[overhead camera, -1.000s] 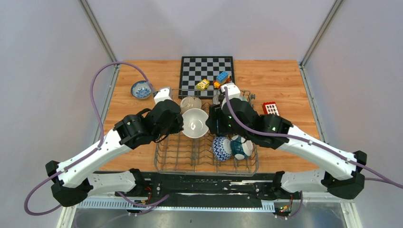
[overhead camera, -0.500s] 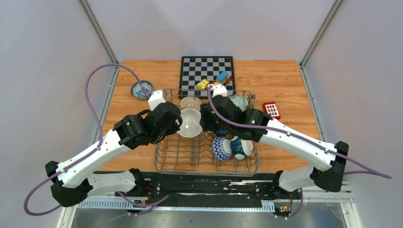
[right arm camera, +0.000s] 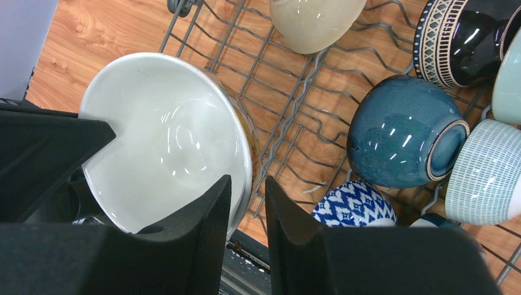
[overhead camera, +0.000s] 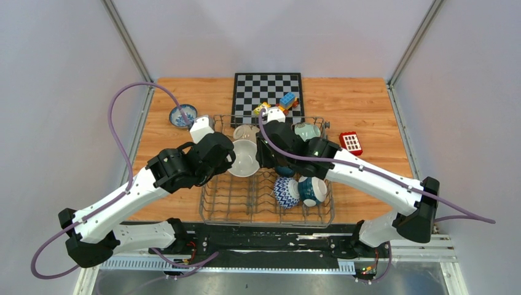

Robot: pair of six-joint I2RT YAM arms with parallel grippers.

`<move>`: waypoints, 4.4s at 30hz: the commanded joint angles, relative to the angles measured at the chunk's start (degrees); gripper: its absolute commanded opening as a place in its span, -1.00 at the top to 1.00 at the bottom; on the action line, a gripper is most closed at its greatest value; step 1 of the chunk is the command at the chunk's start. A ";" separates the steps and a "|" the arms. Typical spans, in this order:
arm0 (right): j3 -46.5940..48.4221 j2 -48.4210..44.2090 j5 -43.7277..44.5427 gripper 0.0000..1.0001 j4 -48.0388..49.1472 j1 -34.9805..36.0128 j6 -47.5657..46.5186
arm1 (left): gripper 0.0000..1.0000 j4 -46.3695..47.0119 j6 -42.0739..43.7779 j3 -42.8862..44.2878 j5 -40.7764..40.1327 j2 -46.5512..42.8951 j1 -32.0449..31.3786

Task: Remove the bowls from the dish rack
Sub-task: Place the bowl at the center of the board.

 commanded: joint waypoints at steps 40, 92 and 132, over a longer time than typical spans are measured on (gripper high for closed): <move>17.16 -9.74 8.51 1.00 -27.42 -9.75 -26.33 | -1.00 15.31 21.71 -16.15 3.33 -26.08 0.02; 15.70 35.73 -17.90 1.00 14.46 -75.88 2.48 | -1.00 18.20 16.91 -33.91 -5.66 -36.46 0.05; 11.60 37.20 -17.81 0.14 13.89 -76.85 -3.77 | -0.99 17.75 13.96 -35.76 -4.96 -34.96 -0.02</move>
